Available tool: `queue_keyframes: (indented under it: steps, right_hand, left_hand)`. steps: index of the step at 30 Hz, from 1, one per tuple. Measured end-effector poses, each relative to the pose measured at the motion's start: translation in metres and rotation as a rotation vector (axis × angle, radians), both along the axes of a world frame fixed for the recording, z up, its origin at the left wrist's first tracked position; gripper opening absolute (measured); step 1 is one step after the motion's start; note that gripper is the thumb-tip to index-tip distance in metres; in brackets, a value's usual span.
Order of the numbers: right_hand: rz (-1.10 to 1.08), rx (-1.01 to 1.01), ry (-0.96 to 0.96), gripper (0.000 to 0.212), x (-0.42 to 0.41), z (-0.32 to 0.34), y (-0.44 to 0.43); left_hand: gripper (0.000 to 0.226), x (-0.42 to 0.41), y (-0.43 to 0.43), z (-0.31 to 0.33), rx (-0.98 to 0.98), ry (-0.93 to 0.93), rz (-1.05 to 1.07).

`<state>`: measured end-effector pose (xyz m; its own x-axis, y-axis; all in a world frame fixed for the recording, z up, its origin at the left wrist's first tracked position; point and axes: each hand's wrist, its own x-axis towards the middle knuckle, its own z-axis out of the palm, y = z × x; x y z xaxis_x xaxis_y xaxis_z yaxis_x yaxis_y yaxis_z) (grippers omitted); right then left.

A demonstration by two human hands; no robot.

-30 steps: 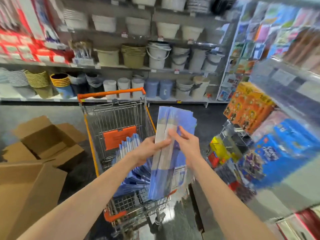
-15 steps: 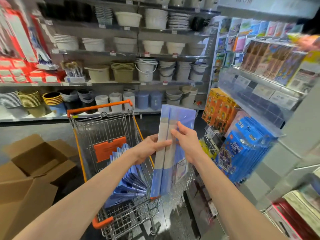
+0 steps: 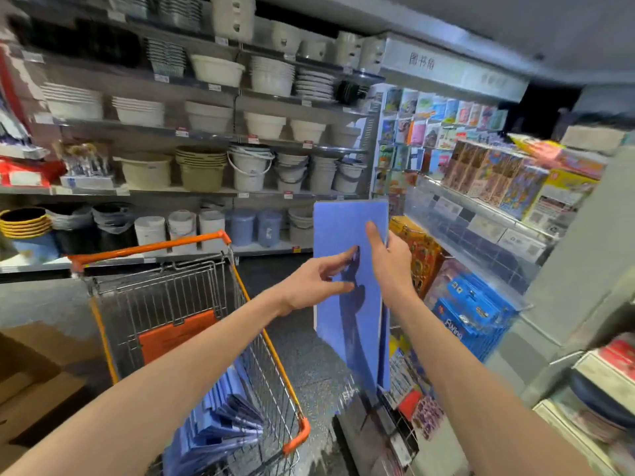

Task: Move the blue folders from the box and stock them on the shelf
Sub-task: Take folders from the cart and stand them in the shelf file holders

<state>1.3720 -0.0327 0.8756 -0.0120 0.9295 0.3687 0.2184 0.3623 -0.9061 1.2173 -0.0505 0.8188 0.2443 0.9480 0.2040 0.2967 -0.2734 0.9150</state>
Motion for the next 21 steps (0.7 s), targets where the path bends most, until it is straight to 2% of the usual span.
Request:
queue_keyframes:
  steps: [4, 6, 8, 10, 12, 13, 15, 18, 21]
  right_hand:
    - [-0.026, -0.07, 0.231, 0.028, 0.011, 0.051, 0.005]
    - [0.038, -0.125, 0.314, 0.036, 0.021, 0.074, 0.005]
    - [0.063, -0.123, 0.385, 0.041, 0.031, 0.097, -0.001]
    - [0.061, -0.091, 0.421, 0.042, 0.039, 0.12, -0.014]
    - [0.015, -0.032, 0.443, 0.05, 0.053, 0.14, -0.031]
    - [-0.009, -0.003, 0.448, 0.052, 0.062, 0.147, -0.038]
    - [-0.062, 0.04, 0.418, 0.051, 0.087, 0.163, -0.059]
    - [-0.086, 0.014, 0.367, 0.041, 0.124, 0.182, -0.091]
    - [-0.229, 0.063, 0.313, 0.049, 0.165, 0.204, -0.127]
  left_hand:
    - [0.053, -0.024, 0.017, 0.019, 0.235, -0.132, 0.381]
    - [0.063, -0.04, 0.028, 0.039, 0.283, -0.175, 0.533]
    - [0.079, -0.053, 0.041, 0.067, 0.183, -0.294, 0.579]
    - [0.078, -0.051, 0.058, 0.094, 0.062, -0.452, 0.511]
    - [0.045, -0.029, 0.065, 0.114, 0.014, -0.556, 0.332]
    - [0.037, -0.016, 0.064, 0.124, -0.001, -0.603, 0.233]
    - [0.032, 0.016, 0.065, 0.136, -0.058, -0.665, 0.067]
    - [0.031, 0.063, 0.06, 0.152, -0.071, -0.804, -0.073]
    - [0.018, 0.119, 0.047, 0.17, -0.013, -0.789, -0.174]
